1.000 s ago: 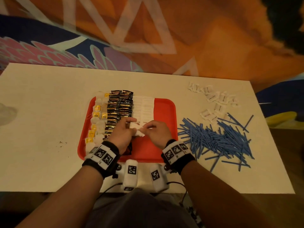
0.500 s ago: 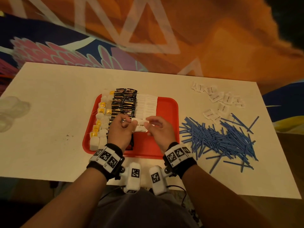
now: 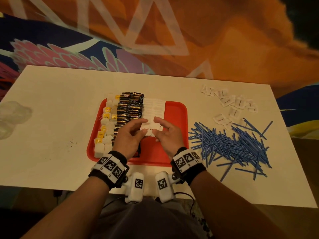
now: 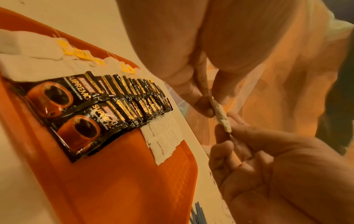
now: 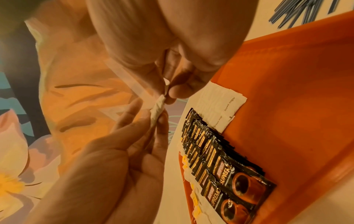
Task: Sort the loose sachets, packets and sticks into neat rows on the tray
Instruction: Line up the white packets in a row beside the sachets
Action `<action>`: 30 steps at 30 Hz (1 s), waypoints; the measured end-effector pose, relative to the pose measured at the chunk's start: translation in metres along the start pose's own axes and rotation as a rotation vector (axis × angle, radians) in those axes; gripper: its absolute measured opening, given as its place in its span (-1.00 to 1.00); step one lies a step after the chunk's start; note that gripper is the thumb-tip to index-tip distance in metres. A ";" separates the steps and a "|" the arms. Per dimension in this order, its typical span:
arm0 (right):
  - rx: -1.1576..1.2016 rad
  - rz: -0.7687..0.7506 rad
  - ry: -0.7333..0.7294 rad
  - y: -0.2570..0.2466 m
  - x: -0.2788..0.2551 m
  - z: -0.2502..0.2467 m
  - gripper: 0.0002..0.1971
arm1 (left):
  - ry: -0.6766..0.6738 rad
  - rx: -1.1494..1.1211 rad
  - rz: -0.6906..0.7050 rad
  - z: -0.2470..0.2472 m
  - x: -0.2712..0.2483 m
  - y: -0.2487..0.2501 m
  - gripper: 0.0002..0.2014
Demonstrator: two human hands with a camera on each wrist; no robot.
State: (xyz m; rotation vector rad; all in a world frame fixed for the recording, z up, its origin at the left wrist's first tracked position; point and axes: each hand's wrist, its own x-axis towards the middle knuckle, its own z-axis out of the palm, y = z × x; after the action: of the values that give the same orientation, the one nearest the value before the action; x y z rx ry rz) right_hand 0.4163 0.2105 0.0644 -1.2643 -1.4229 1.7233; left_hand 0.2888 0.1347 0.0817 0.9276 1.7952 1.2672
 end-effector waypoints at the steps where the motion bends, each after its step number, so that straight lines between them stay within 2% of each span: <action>1: 0.005 -0.001 0.000 0.001 0.000 0.000 -0.55 | -0.012 0.031 0.010 -0.001 0.001 -0.002 -0.67; 3: 0.057 0.016 0.018 0.001 0.000 0.000 -0.56 | -0.023 0.082 0.014 -0.002 0.004 -0.005 -0.71; 6: 0.138 0.153 0.030 0.001 0.001 0.001 -0.66 | -0.013 0.110 0.001 -0.004 0.009 -0.012 -0.66; 9: 0.105 0.262 -0.046 0.004 0.005 0.003 -0.86 | -0.038 0.131 -0.017 -0.009 0.015 -0.019 -0.60; 11: 0.072 0.285 -0.033 0.007 0.008 0.005 -0.90 | -0.071 0.150 -0.035 -0.012 0.021 -0.021 -0.61; 15: 0.008 0.336 0.048 0.015 0.019 0.004 -0.82 | -0.038 0.115 -0.100 -0.020 0.032 -0.024 -0.66; 21: -0.241 0.397 0.199 0.040 0.047 0.001 -0.87 | 0.019 0.053 -0.173 -0.055 0.040 -0.041 -0.63; 26: -0.413 0.423 0.181 0.051 0.076 0.027 -0.80 | 0.052 0.029 -0.191 -0.089 0.038 -0.053 -0.67; 30: -0.533 0.452 0.220 0.071 0.095 0.044 -0.76 | 0.077 0.032 -0.199 -0.108 0.033 -0.062 -0.68</action>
State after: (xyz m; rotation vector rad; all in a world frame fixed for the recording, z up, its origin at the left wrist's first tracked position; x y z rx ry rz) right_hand 0.3486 0.2551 -0.0332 -2.1283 -1.6056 1.4383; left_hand 0.1698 0.1022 0.0429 0.7061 1.9210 1.1651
